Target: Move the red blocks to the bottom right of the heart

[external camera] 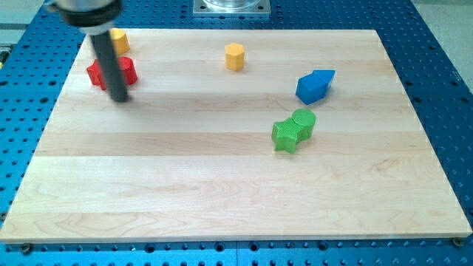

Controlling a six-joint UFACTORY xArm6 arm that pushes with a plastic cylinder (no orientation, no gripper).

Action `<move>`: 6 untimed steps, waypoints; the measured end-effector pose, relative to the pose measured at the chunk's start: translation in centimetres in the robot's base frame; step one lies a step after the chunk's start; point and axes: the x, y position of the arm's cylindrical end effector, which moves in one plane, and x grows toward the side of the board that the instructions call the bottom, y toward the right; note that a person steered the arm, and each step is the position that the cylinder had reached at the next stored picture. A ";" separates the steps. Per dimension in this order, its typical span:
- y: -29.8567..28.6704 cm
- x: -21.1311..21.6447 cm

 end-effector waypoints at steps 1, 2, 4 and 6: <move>-7.4 0.0; -5.7 -0.8; -0.9 -6.4; 10.5 -6.4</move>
